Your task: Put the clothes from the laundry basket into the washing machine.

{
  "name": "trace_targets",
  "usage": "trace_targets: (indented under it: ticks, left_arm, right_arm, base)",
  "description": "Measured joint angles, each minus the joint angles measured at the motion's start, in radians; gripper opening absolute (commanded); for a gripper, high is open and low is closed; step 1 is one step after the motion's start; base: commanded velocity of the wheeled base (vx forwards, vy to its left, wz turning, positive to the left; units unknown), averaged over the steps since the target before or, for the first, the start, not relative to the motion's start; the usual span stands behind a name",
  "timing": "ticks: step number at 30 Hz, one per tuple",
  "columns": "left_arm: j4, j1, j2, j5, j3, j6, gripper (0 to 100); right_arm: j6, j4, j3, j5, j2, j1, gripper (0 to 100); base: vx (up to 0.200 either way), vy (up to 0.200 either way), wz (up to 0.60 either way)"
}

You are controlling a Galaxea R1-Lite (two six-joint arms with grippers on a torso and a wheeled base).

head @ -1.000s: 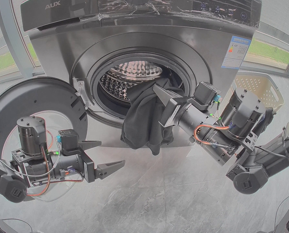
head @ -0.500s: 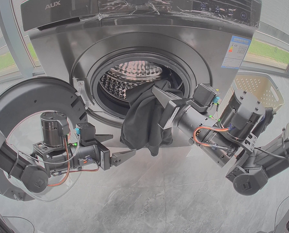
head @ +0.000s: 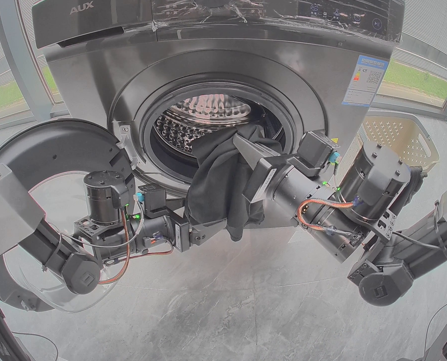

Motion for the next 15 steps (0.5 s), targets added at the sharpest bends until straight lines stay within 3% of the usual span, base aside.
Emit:
trace_targets:
  ticks: [2, 3, 15]
  left_arm:
    - [-0.023, -0.005, 0.009, 0.005, -0.008, -0.004, 100]
    - [-0.030, -0.007, 0.012, 0.009, -0.010, -0.005, 0]
    - [-0.127, -0.054, -0.012, 0.017, 0.087, -0.007, 0]
  right_arm:
    - [0.000, 0.000, 0.007, -0.001, 0.000, 0.000, 0]
    - [0.000, -0.001, 0.010, -0.001, 0.001, 0.000, 0]
    - [0.000, -0.002, 0.032, 0.000, 0.003, -0.009, 0]
  base:
    - [0.000, 0.000, 0.00]
    - [0.000, 0.000, 0.00]
    - [0.000, 0.000, 0.00]
